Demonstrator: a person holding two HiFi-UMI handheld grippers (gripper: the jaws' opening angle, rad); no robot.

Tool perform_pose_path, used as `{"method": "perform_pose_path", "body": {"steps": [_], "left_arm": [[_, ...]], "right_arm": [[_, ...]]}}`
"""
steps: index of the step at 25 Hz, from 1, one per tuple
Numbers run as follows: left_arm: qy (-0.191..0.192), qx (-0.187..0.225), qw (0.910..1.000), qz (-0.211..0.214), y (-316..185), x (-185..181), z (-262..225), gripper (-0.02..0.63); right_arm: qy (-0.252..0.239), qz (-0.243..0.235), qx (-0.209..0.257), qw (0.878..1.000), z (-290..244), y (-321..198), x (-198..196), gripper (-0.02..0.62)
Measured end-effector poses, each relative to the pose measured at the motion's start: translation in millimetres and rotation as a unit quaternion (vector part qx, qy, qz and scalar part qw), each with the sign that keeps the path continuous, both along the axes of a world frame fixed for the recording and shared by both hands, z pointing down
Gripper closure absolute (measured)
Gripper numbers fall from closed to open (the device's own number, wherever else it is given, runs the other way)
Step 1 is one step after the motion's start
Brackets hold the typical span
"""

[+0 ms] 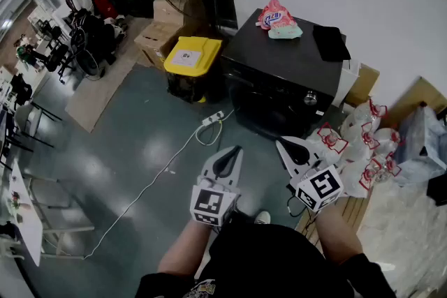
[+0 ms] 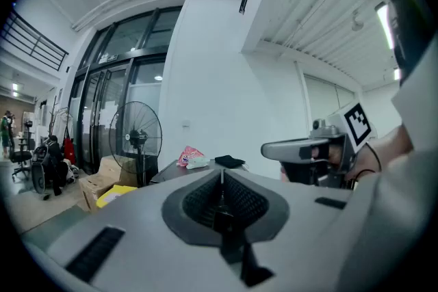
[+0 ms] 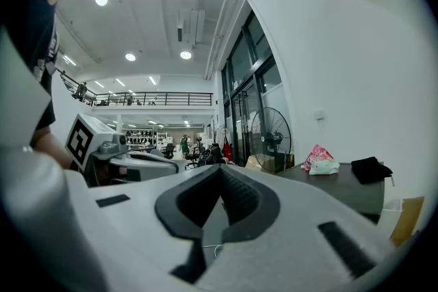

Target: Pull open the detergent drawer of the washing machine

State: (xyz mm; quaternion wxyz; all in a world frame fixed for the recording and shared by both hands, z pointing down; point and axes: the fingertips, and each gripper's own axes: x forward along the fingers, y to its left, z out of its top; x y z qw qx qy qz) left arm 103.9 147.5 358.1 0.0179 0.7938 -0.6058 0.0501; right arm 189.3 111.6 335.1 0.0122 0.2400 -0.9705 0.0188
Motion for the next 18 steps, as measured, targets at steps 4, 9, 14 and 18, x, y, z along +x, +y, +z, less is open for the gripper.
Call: {"method": "perform_pose_path", "body": {"steps": [4,9,14,18], "left_arm": [[0.001,-0.001,1.0000,0.000,2.5,-0.9,-1.0,0.592],[-0.005,0.003,1.0000,-0.002,4.6,-2.4,-7.0,0.592],[-0.005,0.009,0.9999,-0.002,2.2,-9.2,-9.3,0.592],[0.003,0.009,0.9999,0.003,-10.9,-17.6,-4.7,0.592]], "right_arm": [[-0.004,0.000,-0.001,1.000,-1.6,2.1,-0.8,0.591],[-0.015,-0.004,0.002,1.000,-6.0,4.3,-2.8,0.589],[-0.020,-0.001,0.003,1.000,-5.5,-1.2,-6.6,0.588],[-0.027,0.007,-0.005,1.000,-1.9,-15.5,-9.8,0.588]]}}
